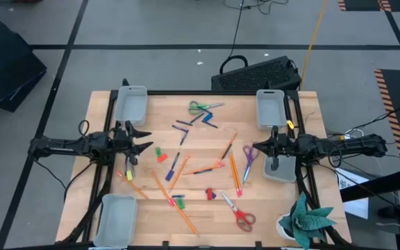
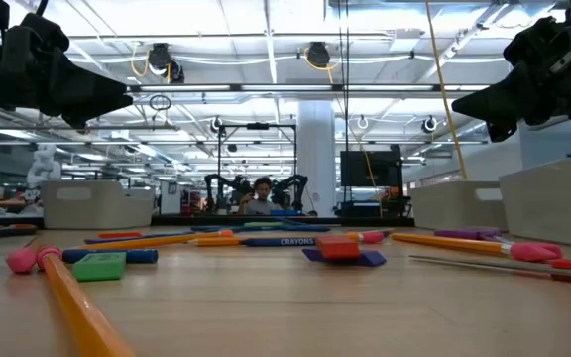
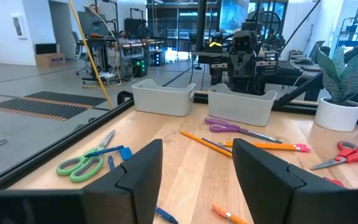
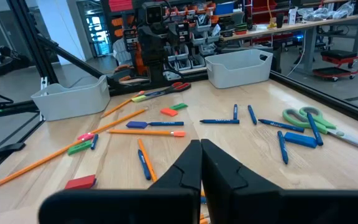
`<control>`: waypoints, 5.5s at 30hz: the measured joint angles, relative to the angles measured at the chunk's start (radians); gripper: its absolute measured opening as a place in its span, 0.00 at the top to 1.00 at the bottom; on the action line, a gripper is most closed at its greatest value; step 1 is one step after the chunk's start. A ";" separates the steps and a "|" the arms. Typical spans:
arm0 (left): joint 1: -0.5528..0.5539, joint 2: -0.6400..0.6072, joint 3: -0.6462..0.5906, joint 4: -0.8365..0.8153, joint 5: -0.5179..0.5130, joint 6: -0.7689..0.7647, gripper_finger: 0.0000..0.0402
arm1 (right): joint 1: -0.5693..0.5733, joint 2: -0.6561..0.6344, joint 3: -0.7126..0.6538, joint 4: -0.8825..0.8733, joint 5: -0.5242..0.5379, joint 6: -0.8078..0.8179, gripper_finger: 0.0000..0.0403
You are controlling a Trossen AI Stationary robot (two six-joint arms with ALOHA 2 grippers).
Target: Sort crayons/erasers/pens/pencils in bins
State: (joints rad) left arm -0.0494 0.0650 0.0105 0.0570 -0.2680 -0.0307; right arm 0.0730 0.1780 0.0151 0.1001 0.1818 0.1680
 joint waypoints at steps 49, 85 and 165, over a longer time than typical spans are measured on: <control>0.000 0.000 0.000 0.000 -0.001 0.000 0.51 | -0.020 0.983 0.686 -0.178 -0.030 -0.133 0.70; 0.000 0.000 0.000 0.000 -0.001 0.000 0.51 | -0.408 1.664 1.127 -0.784 -0.203 -1.222 0.68; 0.000 0.000 0.000 0.000 0.000 0.000 0.51 | -0.379 1.599 1.011 -0.744 -0.230 -0.702 0.92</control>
State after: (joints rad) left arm -0.0494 0.0654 0.0105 0.0570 -0.2684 -0.0307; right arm -0.3061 1.7771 1.0260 -0.6437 -0.0486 -0.5335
